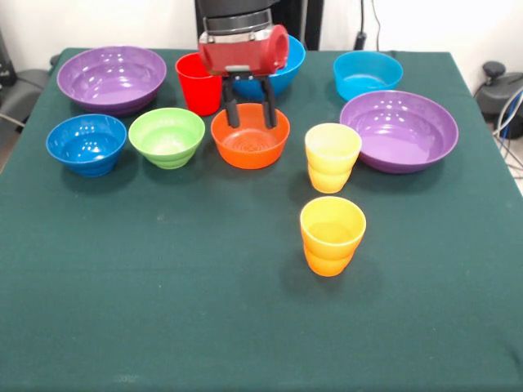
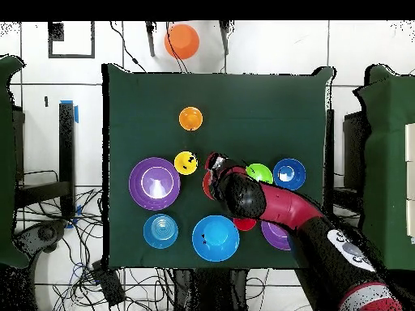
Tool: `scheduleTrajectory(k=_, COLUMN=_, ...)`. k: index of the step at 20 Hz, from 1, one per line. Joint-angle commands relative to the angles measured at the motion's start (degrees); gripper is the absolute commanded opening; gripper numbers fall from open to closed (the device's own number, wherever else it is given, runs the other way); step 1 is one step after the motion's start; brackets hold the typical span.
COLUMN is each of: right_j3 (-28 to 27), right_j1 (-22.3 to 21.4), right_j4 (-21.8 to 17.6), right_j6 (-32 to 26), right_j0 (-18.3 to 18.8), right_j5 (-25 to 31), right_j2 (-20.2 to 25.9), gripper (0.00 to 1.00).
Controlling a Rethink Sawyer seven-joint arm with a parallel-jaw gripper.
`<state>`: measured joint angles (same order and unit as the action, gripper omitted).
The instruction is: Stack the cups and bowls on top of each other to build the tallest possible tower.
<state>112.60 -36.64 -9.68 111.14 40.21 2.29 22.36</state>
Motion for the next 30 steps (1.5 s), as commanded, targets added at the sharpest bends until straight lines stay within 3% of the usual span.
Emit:
scheduleTrajectory(k=1, right_j3=-5.47, right_j1=3.36, right_j4=-4.35, right_j6=-1.05, right_j0=-1.78, right_j5=3.62, right_j2=3.11, gripper=1.0)
scheduleTrajectory(k=4, right_j3=-5.48, right_j1=2.44, right_j4=-4.39, right_j6=0.34, right_j0=-3.81, right_j5=2.7, right_j2=1.94, gripper=1.0)
scheduleTrajectory(k=11, right_j3=-0.33, right_j1=-8.31, right_j4=0.52, right_j6=6.59, right_j0=-11.25, right_j5=5.6, right_j2=-2.23, gripper=1.0)
scheduleTrajectory(k=21, right_j3=2.73, right_j1=-17.17, right_j4=4.41, right_j6=7.92, right_j0=-15.03, right_j5=10.82, right_j2=-4.42, gripper=1.0)
scheduleTrajectory(k=24, right_j3=2.81, right_j1=-17.57, right_j4=5.09, right_j6=8.18, right_j0=-16.08, right_j5=10.87, right_j2=-5.15, gripper=1.0)
scheduleTrajectory(k=30, right_j3=1.54, right_j1=-14.03, right_j4=5.54, right_j6=8.17, right_j0=-16.74, right_j5=7.62, right_j2=-5.93, gripper=1.0)
